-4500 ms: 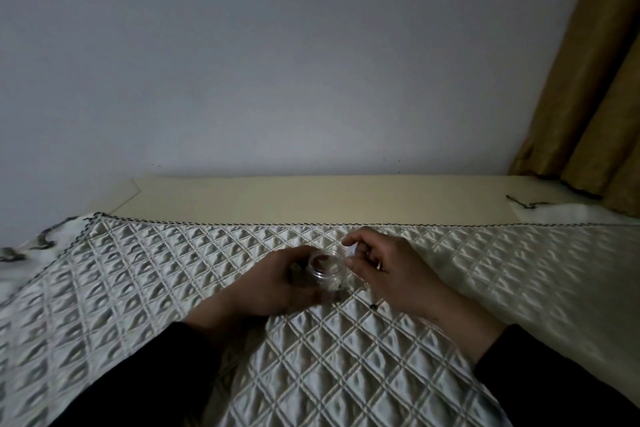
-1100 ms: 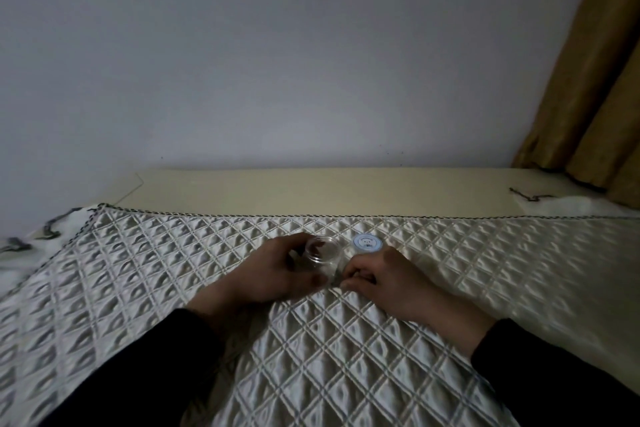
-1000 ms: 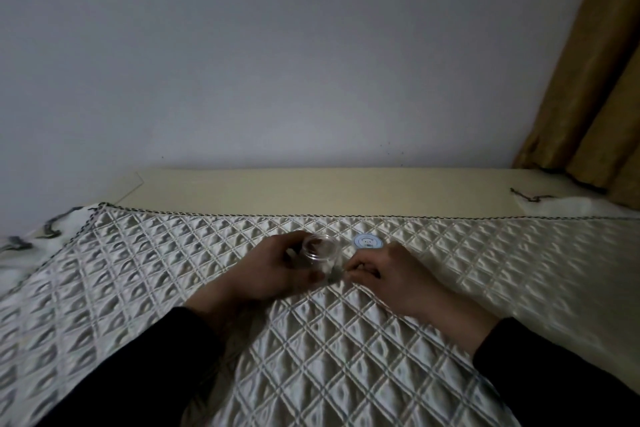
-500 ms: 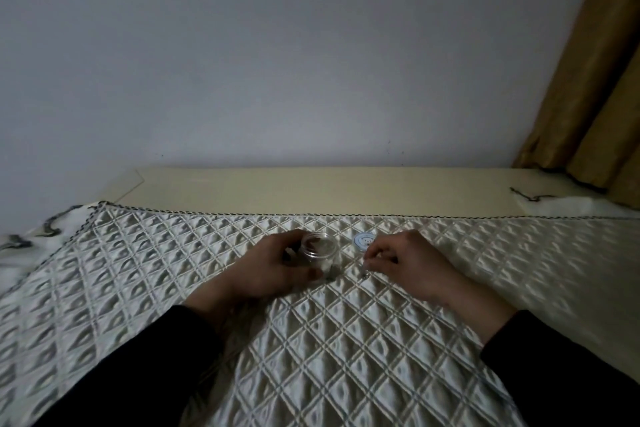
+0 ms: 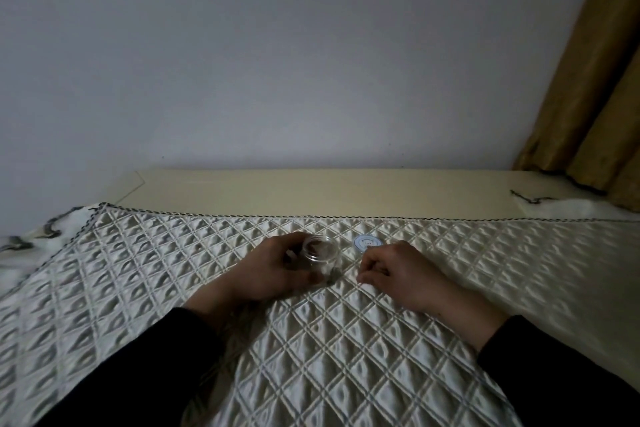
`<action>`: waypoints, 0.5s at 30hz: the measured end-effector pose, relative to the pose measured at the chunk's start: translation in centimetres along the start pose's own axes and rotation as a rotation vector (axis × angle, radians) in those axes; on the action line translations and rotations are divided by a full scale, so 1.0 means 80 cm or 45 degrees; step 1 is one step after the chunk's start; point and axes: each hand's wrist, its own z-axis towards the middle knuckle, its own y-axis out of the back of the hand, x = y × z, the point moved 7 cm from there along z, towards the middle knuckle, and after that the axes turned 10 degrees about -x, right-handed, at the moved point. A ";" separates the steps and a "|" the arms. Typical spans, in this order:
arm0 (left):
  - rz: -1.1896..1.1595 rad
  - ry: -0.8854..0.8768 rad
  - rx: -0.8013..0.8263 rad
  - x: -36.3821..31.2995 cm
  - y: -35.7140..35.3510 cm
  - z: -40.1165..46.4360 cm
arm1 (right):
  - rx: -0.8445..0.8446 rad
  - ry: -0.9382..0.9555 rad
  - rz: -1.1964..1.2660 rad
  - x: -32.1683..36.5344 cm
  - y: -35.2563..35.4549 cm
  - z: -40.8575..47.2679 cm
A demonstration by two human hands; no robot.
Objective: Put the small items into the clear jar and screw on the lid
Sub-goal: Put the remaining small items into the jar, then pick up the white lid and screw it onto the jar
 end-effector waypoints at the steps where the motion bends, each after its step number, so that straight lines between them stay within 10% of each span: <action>1: 0.010 -0.002 -0.005 0.000 0.000 0.000 | -0.022 -0.009 0.016 0.000 0.002 0.001; 15: 0.084 -0.055 -0.011 -0.015 -0.015 -0.006 | -0.521 0.173 0.390 0.040 0.047 0.003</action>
